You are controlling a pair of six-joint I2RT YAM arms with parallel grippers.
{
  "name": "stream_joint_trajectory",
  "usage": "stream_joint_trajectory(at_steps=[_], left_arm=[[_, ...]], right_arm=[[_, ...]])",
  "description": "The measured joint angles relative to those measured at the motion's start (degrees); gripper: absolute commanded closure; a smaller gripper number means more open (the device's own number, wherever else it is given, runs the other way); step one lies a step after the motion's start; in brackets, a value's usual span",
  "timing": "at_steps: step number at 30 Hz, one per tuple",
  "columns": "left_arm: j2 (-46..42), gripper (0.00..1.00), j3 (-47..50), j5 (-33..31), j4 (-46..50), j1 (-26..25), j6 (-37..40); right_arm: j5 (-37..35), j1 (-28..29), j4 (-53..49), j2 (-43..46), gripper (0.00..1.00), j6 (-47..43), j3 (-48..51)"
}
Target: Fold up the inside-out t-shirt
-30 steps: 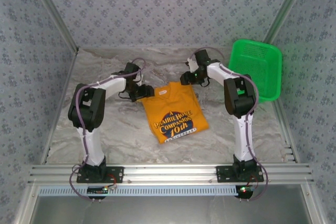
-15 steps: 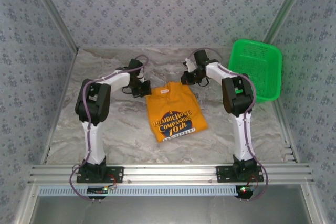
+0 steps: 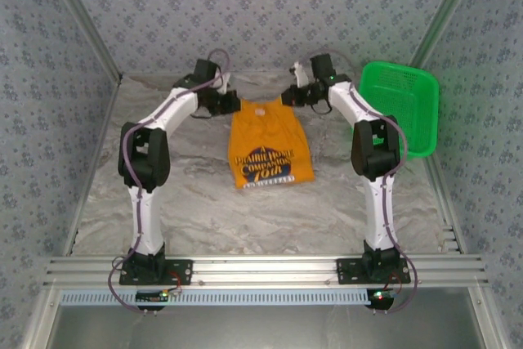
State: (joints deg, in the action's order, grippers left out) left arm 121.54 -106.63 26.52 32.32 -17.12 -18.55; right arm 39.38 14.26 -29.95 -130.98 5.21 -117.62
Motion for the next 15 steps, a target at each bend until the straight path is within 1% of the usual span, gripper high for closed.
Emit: stream_joint_trajectory(at_steps=[2, 4, 5, 6, 7, 8, 9, 12, 14, 15], left_arm=[[0.0, 1.0, -7.7, 0.3, 1.9, 1.0, 2.3], [0.1, 1.0, -15.8, 1.2, 4.8, 1.7, 4.8], [0.0, 1.0, -20.0, 1.7, 5.7, 2.0, 6.4], [-0.8, 1.0, -22.1, 2.1, 5.9, 2.1, 7.7], [-2.7, 1.0, -22.3, 2.4, 5.8, 2.1, 9.1], [-5.3, 1.0, -20.2, 2.6, 5.2, 2.0, 10.3], [-8.9, 1.0, -15.6, 2.6, 3.6, 1.8, 11.5], [-24.4, 1.0, 8.5, 2.4, -4.1, 0.4, 15.0], [-34.7, 1.0, 27.9, 1.7, -12.1, -1.6, 17.1], [-38.3, 1.0, 35.7, 1.0, -15.3, -3.1, 18.1]], right_arm=[[0.5, 0.1, -0.5, 0.0, 1.0, 0.1, -8.2], [1.0, 0.3, 0.5, 1.3, 1.0, -0.1, -13.6], [1.1, 0.5, 0.9, 3.0, 1.0, -0.7, -13.9], [1.1, 0.7, 1.0, 5.0, 1.0, -1.4, -13.0], [1.1, 0.9, 1.8, 7.8, 1.0, -2.6, -10.6], [0.9, 1.3, 3.3, 11.7, 1.0, -3.9, -5.6], [0.7, 1.8, 4.9, 15.8, 1.0, -5.3, 0.4], [-0.8, 4.0, 12.4, 29.9, 1.0, -10.1, 23.7], [-2.8, 6.2, 18.4, 39.3, 0.93, -13.8, 41.8], [-4.2, 7.4, 20.2, 42.4, 0.88, -15.4, 48.4]])
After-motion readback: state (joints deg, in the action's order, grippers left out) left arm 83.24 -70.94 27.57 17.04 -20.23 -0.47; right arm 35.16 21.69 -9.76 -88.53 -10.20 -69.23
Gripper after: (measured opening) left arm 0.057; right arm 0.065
